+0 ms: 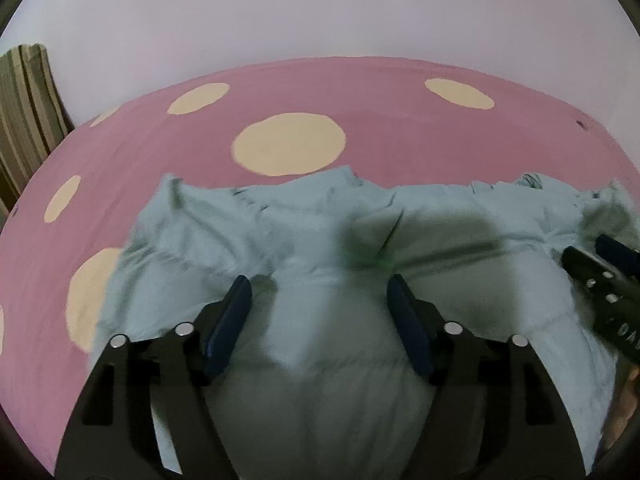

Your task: Fold large clothes

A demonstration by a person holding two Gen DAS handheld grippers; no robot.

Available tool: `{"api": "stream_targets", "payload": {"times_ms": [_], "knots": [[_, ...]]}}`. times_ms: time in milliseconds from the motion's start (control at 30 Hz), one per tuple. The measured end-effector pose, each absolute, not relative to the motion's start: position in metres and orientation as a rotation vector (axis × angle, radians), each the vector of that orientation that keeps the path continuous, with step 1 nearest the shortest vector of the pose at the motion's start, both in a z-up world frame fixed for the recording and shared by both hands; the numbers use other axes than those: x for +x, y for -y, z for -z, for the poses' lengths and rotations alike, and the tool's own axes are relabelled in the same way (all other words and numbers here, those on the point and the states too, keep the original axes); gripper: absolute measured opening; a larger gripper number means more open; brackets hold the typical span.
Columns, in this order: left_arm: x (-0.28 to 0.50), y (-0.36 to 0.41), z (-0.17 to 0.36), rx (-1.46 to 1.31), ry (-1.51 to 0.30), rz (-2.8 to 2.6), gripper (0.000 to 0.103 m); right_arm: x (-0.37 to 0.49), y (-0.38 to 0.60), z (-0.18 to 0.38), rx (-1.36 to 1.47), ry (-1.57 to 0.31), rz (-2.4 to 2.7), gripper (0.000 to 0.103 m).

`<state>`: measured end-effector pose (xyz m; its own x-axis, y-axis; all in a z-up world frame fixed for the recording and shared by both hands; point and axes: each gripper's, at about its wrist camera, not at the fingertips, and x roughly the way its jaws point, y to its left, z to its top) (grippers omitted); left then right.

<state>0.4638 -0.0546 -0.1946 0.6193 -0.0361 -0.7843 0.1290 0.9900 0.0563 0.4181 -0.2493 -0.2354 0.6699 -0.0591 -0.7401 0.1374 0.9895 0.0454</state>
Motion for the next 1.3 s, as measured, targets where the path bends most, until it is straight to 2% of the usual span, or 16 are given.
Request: {"api": "stream_targets", "payload": {"times_ms": [133,300,400,533,833,933,1000,1067,1100,1167,1233,1300], "knots": [[0.440,0.023,0.179,0.059,-0.879,0.092,0.076,0.392,0.270,0.224,0.122,-0.802,0.122,0.068],[0.408,-0.021,0.170,0.006,-0.873,0.057,0.077,0.364,0.301,0.218,0.151,-0.805,0.158,0.069],[0.395,-0.044,0.171,-0.024,-0.881,0.009,0.083,0.347,0.319,0.218,0.164,-0.804,0.181,0.075],[0.379,-0.081,0.181,-0.129,-0.914,-0.004,0.086,0.328,0.337,0.226,0.216,-0.823,0.196,0.076],[0.388,-0.087,0.214,-0.339,-1.019,0.166,0.090,0.317,0.348,0.254,0.308,-0.892,0.193,0.084],[0.389,-0.079,0.217,-0.295,-1.010,0.149,0.090,0.319,0.350,0.261,0.341,-0.905,0.184,0.086],[0.388,-0.072,0.217,-0.252,-1.007,0.136,0.086,0.318,0.352,0.266,0.364,-0.910,0.175,0.087],[0.387,-0.068,0.216,-0.238,-1.001,0.150,0.070,0.318,0.352,0.270,0.368,-0.913,0.170,0.086],[0.387,-0.065,0.216,-0.245,-1.000,0.170,0.065,0.317,0.351,0.271,0.364,-0.910,0.172,0.085],[0.385,-0.064,0.215,-0.250,-0.997,0.178,0.054,0.315,0.347,0.271,0.351,-0.900,0.174,0.078],[0.384,-0.064,0.215,-0.264,-0.995,0.206,0.042,0.312,0.344,0.269,0.349,-0.892,0.163,0.062],[0.382,-0.062,0.213,-0.264,-0.987,0.211,0.033,0.309,0.342,0.269,0.372,-0.890,0.123,0.041]]}}
